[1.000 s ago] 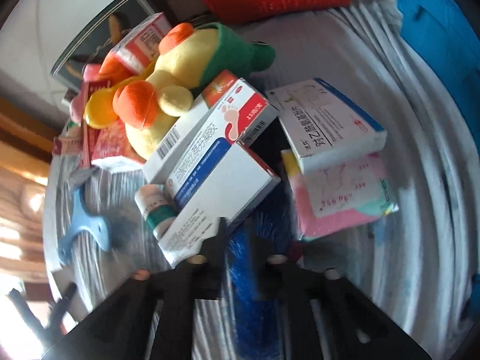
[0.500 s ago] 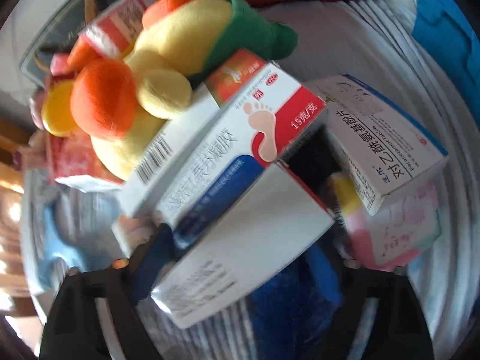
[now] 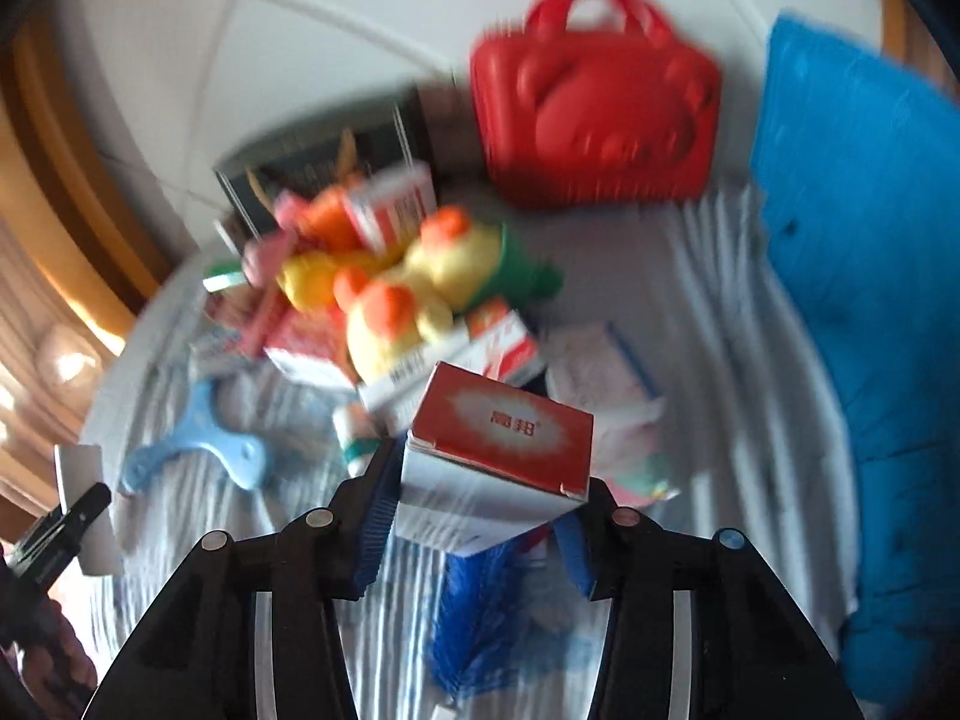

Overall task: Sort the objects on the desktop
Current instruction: 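Carry the paper roll in the left gripper while the right carries a red-topped white box to the bin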

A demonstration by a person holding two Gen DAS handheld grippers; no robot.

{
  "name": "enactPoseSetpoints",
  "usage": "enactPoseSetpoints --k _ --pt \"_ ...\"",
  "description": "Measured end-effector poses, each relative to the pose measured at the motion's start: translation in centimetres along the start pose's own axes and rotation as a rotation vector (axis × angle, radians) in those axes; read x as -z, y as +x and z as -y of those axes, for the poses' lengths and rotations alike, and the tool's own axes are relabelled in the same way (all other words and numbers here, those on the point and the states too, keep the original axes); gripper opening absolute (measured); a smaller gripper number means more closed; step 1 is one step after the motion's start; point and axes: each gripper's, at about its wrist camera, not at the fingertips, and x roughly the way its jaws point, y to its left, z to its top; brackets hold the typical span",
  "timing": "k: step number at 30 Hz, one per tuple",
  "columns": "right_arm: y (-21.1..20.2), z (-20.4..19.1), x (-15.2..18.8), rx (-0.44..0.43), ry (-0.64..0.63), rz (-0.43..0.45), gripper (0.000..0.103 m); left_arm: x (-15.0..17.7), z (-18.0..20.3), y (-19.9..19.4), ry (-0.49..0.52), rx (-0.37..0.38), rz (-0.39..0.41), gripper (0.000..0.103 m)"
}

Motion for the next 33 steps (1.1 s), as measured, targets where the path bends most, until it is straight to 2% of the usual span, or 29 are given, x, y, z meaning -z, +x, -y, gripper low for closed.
enactPoseSetpoints --k 5,11,17,21,24,27,30,33 --pt "-6.8 0.8 -1.1 -0.005 -0.008 0.156 0.046 -1.2 4.6 -4.8 0.065 0.069 0.097 0.045" --pt "-15.4 4.5 -1.5 0.02 0.019 0.333 0.046 -2.1 12.1 -9.8 0.166 0.18 0.183 0.045" --pt "-23.6 11.2 -0.8 0.08 0.081 0.507 0.045 -2.5 21.7 -14.6 0.274 0.317 0.254 0.045" --pt "-27.7 16.0 0.1 0.138 0.111 0.575 0.045 -2.3 29.1 -17.7 0.342 0.414 0.273 0.045" --pt "-30.1 20.3 0.6 0.197 0.118 0.601 0.045 -1.9 34.7 -20.3 0.389 0.485 0.307 0.045" --pt "-31.4 25.0 0.7 0.264 0.124 0.59 0.045 -1.3 40.9 -21.8 0.427 0.528 0.315 0.045" --pt "-31.2 29.8 0.8 0.3 0.121 0.536 0.045 -0.2 47.2 -21.6 0.476 0.538 0.271 0.045" --pt "-30.3 34.3 1.2 0.323 0.106 0.471 0.045 1.0 52.7 -20.6 0.518 0.509 0.209 0.045"
